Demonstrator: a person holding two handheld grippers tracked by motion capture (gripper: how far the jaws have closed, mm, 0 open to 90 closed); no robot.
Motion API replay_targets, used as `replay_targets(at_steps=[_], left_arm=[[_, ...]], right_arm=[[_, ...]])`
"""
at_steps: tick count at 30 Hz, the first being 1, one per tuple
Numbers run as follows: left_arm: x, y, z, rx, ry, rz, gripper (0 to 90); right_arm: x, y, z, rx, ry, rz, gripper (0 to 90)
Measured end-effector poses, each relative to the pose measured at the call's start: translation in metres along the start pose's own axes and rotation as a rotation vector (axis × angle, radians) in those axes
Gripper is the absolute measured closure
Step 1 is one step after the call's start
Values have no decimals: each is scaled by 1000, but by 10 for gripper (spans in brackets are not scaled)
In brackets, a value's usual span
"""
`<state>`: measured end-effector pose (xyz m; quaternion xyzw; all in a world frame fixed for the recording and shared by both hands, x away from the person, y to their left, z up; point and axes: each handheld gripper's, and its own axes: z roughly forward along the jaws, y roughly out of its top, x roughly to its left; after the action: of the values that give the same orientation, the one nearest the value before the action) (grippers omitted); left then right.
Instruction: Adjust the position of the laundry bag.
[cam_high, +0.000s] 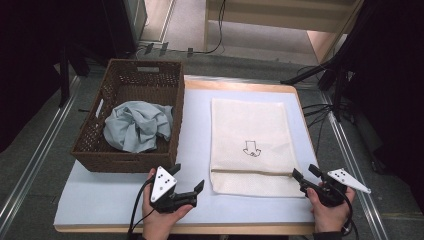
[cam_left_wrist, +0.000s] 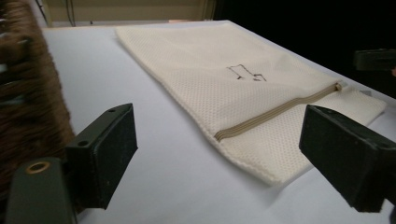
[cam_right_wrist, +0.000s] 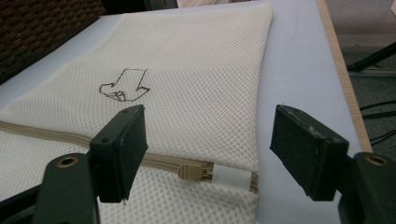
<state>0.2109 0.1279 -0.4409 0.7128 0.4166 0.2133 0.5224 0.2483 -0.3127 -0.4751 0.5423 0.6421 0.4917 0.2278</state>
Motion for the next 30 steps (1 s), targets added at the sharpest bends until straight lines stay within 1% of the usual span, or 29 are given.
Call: replay_targets(at_steps=[1,3,5,7,10,12,14,16,19,20,21,22,23,24,25,26,28,30], left_arm=[[-3,1,3,9,4,5,140],[-8,2,9,15,0,12,143],[-12,3,15,30,-13,-1,156],[-16,3,20,43,-30,-10,168],[-21,2,26,61,-30,8,195],[-23,1,30,77,-29,8,205],[-24,0,35,96,-31,11,214],[-26,-2,41,120,-31,5,226],[-28,-6,50,178,-17,6,257],[-28,-6,50,178,-17,6,276],[-27,-8,55,218,-8,-9,293],[-27,-9,58,234,-5,-13,303],[-27,-9,58,234,-5,-13,318],[-27,-11,62,257,-7,-18,333],[-28,-12,64,258,-11,-21,345],[-28,-12,65,263,-8,-17,355],[-29,-13,68,275,6,-14,384],[-30,-13,70,279,12,-20,419]], right_arm=[[0,1,2,4,-6,-2,301],[-1,3,7,17,-20,0,315],[-1,5,12,28,-46,-12,330],[-2,5,17,41,-54,-1,335],[-3,3,22,66,-66,15,341],[-5,1,24,79,-61,19,351],[-6,1,24,94,-60,30,379],[-6,0,25,104,-54,37,389],[-5,0,27,129,-75,31,409],[-5,0,27,129,-75,31,409],[-4,0,29,145,-88,28,426],[-4,0,29,149,-91,24,432],[-4,0,29,149,-91,24,432],[-4,0,30,157,-91,22,444],[-4,0,30,161,-94,27,450],[-4,0,30,165,-93,30,455],[-4,-1,31,170,-92,18,469],[-2,0,32,186,-98,13,481]])
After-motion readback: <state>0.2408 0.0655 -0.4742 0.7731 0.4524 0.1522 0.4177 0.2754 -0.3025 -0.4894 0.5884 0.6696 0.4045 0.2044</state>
